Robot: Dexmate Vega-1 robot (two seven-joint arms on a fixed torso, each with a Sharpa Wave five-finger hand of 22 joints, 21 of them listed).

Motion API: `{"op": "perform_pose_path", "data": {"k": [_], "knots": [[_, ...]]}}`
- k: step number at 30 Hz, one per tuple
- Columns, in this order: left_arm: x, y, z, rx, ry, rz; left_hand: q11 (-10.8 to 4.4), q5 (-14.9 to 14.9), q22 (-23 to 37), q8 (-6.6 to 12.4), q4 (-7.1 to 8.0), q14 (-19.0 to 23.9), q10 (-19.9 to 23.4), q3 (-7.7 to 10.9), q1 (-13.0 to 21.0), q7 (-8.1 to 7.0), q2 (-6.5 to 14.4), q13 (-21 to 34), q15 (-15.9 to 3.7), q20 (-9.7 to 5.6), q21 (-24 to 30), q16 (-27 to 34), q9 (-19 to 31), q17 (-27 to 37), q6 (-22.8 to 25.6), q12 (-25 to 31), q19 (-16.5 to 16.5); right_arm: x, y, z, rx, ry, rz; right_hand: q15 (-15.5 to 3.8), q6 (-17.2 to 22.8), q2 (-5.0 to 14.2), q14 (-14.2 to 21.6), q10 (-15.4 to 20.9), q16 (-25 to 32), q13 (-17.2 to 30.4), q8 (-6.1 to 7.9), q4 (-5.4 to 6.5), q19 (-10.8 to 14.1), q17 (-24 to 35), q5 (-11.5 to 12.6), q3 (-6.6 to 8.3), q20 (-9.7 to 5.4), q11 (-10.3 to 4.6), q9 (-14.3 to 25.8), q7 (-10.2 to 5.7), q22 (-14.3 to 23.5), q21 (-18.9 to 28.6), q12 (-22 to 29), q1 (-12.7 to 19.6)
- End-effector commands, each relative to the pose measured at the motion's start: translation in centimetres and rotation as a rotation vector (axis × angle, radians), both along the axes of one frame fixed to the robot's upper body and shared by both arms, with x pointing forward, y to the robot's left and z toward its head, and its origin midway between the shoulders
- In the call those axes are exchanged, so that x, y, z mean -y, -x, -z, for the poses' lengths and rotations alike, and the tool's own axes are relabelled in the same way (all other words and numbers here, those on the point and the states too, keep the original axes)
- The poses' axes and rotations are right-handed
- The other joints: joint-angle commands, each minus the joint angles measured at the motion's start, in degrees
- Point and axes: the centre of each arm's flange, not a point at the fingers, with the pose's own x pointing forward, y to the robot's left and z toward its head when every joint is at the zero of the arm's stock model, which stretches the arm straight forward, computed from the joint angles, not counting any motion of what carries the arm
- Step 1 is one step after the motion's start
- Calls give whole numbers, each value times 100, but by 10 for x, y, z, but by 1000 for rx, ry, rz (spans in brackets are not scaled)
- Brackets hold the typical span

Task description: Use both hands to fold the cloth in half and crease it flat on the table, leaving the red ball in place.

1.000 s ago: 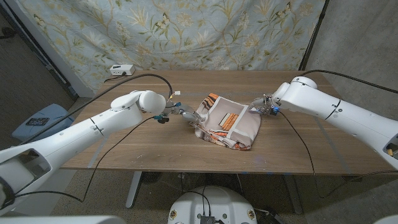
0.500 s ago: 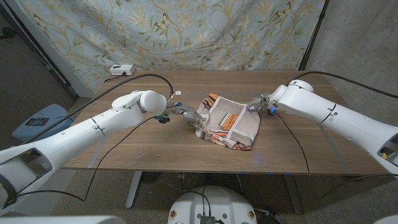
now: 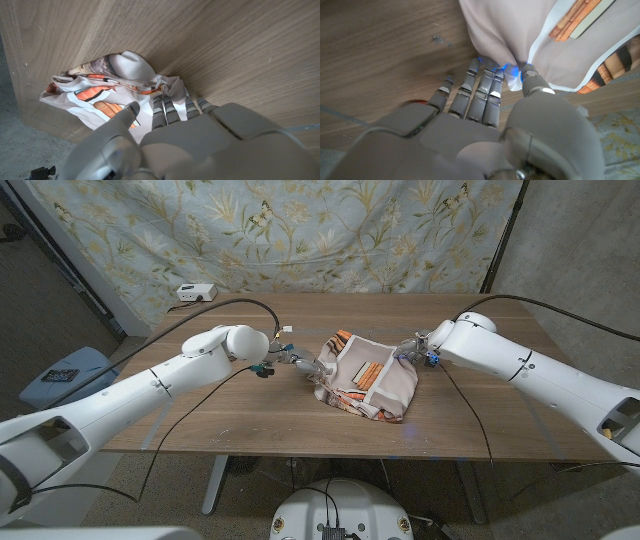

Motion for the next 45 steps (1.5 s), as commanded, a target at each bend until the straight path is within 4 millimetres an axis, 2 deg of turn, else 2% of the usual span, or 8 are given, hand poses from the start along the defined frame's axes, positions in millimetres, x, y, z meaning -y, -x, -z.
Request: {"op": "perform_pose_path", "data": {"k": [1, 10, 17, 31, 37, 45], "knots": [[0, -3, 3, -11, 0, 8, -6, 25, 10, -8, -29, 0, 12, 1, 2, -45, 32, 34, 4, 4, 48, 0, 3, 21, 5, -9, -41, -9, -1, -7, 39, 24, 15, -608, 143, 19, 158, 190, 135, 121, 80, 15, 264, 125, 36, -48, -174, -41, 49, -45, 18, 26, 181, 142], [0, -4, 5, -12, 8, 7, -9, 21, 10, -10, -39, 0, 2, -6, 1, -47, 22, 35, -3, 4, 50, -2, 3, 19, -2, -15, -39, -14, 2, -15, 62, 50, 21, -808, 533, 76, 474, 509, 413, 95, 234, 17, 454, 358, 26, -136, -269, -207, 78, -154, 20, 45, 347, 386], [0, -5, 6, -16, 10, 19, -4, 18, 9, -10, -49, -5, -3, -9, 3, -51, 18, 36, -8, 7, 51, -6, 4, 17, -6, -18, -39, -17, 5, -19, 81, 68, 20, -897, 652, 126, 563, 662, 532, 68, 269, 4, 532, 490, 18, -162, -332, -293, 71, -209, 22, 44, 414, 574], [-1, -3, 8, -16, 14, 13, 1, 13, 9, -15, -71, -2, -22, -15, 7, -65, 9, 37, -7, 3, 55, -9, 4, 14, -25, -28, -33, -24, 11, -25, 84, 102, 15, -910, 657, 135, 563, 652, 603, 74, 261, 18, 562, 599, 6, -220, -353, -300, 67, -219, 24, 32, 429, 676], [0, -3, 9, -17, 15, 22, -5, 11, 9, -14, -85, -3, -25, -17, 11, -67, 1, 37, -7, 0, 57, -12, 4, 12, -26, -29, -30, -26, 13, -27, 89, 115, 16, -949, 739, 153, 653, 711, 647, 110, 301, 13, 596, 633, 9, -229, -367, -322, 82, -228, 25, 33, 481, 758], [1, -3, 10, -15, 12, 23, -6, 7, 8, -15, -104, -2, -24, -20, 16, -67, -7, 37, -11, 3, 57, -14, 3, 9, -34, -29, -31, -25, 14, -28, 102, 126, 29, -1003, 908, 284, 822, 826, 719, 166, 388, -77, 683, 742, 25, -106, -445, -403, 93, -321, 26, 32, 566, 1316]]}}
